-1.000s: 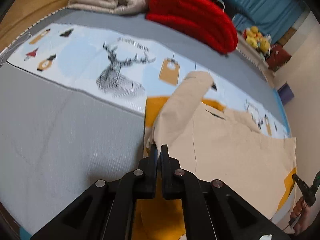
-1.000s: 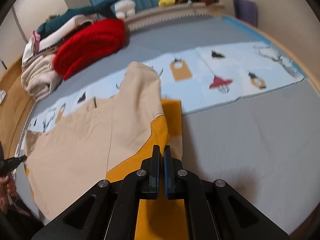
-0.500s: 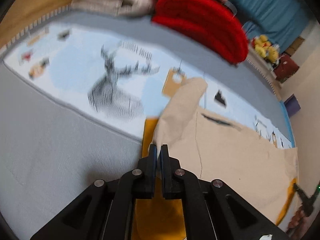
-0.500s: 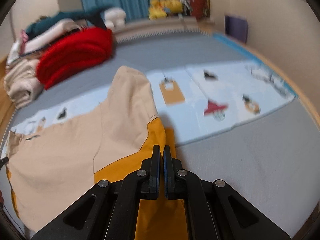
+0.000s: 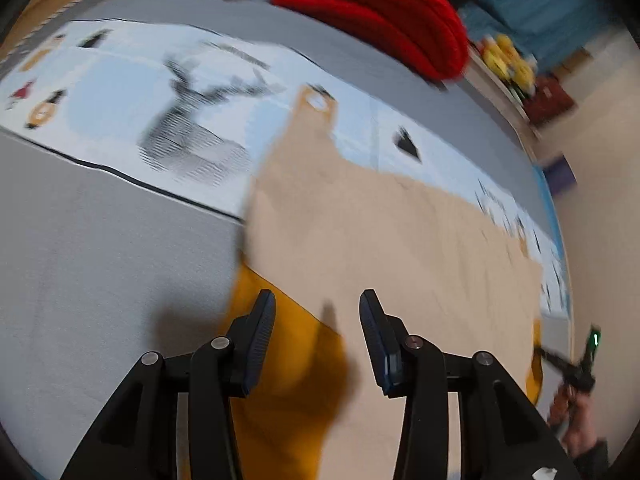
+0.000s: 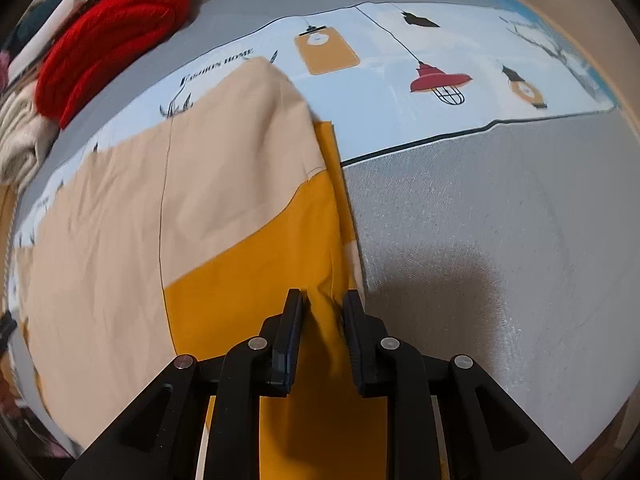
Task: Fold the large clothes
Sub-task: 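Smooth the folded jacket flat with both tools and raise them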
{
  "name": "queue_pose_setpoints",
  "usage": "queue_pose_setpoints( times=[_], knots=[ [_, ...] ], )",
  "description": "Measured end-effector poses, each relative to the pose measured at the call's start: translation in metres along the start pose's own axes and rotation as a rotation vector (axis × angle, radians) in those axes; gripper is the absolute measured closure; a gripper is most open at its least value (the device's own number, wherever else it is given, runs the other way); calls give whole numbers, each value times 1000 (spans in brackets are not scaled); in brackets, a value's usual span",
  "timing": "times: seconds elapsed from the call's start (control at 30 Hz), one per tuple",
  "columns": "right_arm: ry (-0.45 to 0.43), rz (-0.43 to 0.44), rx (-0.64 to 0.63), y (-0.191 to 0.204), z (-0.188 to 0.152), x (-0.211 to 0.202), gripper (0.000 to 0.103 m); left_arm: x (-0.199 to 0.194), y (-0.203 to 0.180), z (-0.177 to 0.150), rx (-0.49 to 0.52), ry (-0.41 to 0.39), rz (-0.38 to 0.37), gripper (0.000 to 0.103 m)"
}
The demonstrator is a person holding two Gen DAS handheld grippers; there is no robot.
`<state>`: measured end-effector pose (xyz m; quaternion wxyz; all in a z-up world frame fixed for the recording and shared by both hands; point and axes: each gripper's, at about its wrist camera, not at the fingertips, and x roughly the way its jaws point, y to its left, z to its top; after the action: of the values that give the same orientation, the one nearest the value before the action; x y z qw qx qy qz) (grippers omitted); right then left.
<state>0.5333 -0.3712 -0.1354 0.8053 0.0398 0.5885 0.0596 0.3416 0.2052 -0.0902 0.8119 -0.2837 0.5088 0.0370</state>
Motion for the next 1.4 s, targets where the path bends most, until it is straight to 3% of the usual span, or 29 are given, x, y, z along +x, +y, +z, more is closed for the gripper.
queue_pose_setpoints(
  times=[0.07, 0.17, 0.27, 0.3, 0.37, 0.47, 0.5, 0.53, 0.6, 0.7, 0.8, 0.9, 0.97, 1.03, 1.1, 1.3, 1.4],
  knots=[
    [-13, -14, -23, 3, -4, -3, 94, 11, -17, -8, 79, 59, -28, 64],
    [-39, -36, -28, 5, -5, -8, 98, 25, -47, -24, 239, 115, -12, 64],
    [-44, -61, -22, 4, -6, -8, 99, 43, -55, -33, 352, 129, 128, 62],
    [-41, -65, -27, 5, -5, -7, 99, 54, -47, -33, 345, 151, 205, 61],
    [-40, -73, -40, 5, -5, -5, 99, 62, -28, -28, 280, 158, 278, 60],
    [-48, -66, -32, 3, -3, -7, 98, 46, -1, -15, 141, 74, 387, 64],
    [-53, -58, -27, 2, -2, -10, 92, 38, 3, -14, 119, 49, 401, 68],
    [-66, -59, -25, 2, -2, -16, 90, 31, 3, -13, 110, 32, 377, 68],
    [-110, -51, -41, 5, -4, -29, 90, 19, -6, -16, 127, 18, 260, 68],
    [-168, -26, -142, 17, -14, -49, 89, 14, -44, -39, 295, 81, 74, 66],
    [-117, 70, -277, 30, -36, -50, 89, 20, -75, -73, 498, 169, 7, 65],
    [-15, 41, -391, 33, -60, -34, 89, 37, -86, -107, 645, 294, 10, 64],
    [73, -3, -436, 28, -75, -18, 90, 50, -83, -126, 710, 348, 86, 63],
    [149, -68, -470, 19, -89, -4, 90, 46, -82, -132, 732, 334, 103, 62],
    [145, -70, -474, 14, -94, -6, 90, 40, -77, -132, 701, 324, 102, 62],
    [173, -90, -438, -3, -102, -10, 90, 26, -47, -140, 632, 311, 192, 61],
    [195, -170, -441, -10, -109, -9, 90, 20, -35, -153, 645, 296, 257, 61]
  ],
)
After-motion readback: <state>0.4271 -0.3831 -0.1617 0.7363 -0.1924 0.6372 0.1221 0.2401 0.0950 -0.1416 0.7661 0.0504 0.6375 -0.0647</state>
